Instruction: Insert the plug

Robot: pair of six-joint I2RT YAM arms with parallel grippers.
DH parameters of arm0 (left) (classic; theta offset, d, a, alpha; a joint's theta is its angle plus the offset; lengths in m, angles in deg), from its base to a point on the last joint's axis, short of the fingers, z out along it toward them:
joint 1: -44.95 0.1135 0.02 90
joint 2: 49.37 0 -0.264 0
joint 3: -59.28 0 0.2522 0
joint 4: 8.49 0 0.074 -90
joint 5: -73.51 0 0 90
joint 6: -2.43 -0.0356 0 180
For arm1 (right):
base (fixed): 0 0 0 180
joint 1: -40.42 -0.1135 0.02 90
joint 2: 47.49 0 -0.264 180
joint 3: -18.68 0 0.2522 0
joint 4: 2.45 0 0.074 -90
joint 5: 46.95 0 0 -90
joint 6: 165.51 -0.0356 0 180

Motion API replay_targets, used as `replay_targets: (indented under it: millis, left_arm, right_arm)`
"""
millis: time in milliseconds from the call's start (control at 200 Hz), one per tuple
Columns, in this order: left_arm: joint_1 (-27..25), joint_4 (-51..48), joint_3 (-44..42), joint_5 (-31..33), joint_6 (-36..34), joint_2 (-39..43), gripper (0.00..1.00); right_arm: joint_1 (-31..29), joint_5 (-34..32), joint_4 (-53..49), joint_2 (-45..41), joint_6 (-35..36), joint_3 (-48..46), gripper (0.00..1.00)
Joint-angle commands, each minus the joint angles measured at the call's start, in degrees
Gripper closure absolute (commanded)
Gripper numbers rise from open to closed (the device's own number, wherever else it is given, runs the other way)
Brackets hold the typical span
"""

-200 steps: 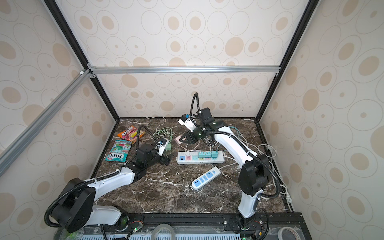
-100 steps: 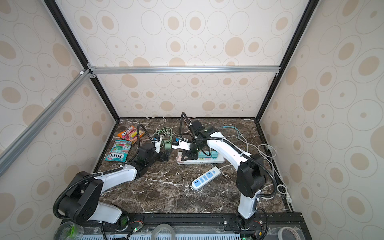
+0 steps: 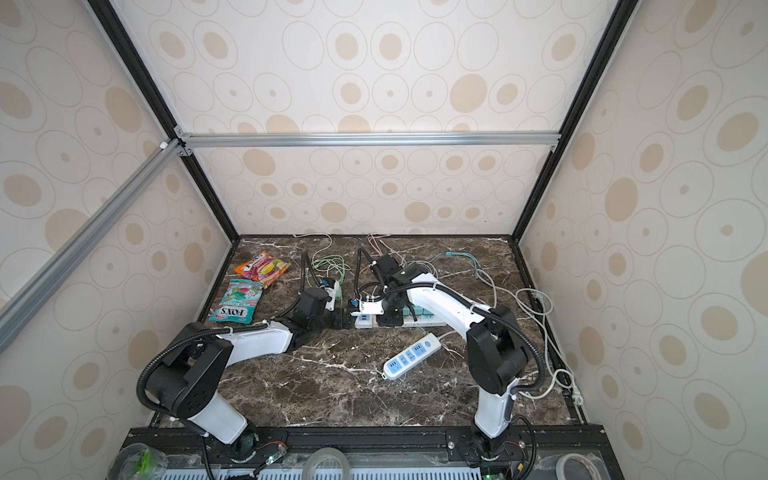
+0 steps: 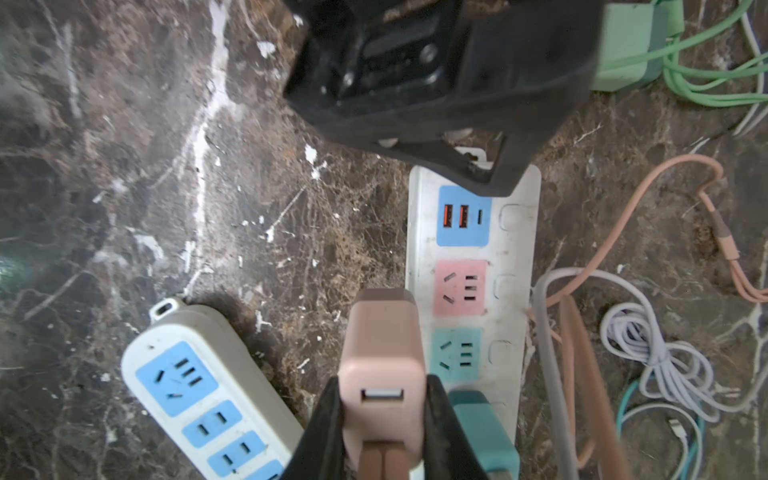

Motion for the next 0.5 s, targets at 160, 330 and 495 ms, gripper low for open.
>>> replay_targets:
  millis: [160, 330, 495]
  left_arm:
    - [-1.0, -5.3, 6.7, 0.6, 1.0, -5.0, 0.02]
    - [-1.2, -7.5, 8.3, 1.2, 1.1, -7.7, 0.02]
    - [-1.2, -8.8, 8.7, 2.1, 0.9, -9.2, 0.02]
  right_arm:
    - [-0.7, -7.1, 8.7, 2.6, 3.1, -0.6, 1.0]
    - [-0.7, -10.7, 8.7, 4.7, 4.1, 1.6, 1.0]
    - [-0.6, -13.0, 8.2, 5.0, 3.2, 2.6, 1.0]
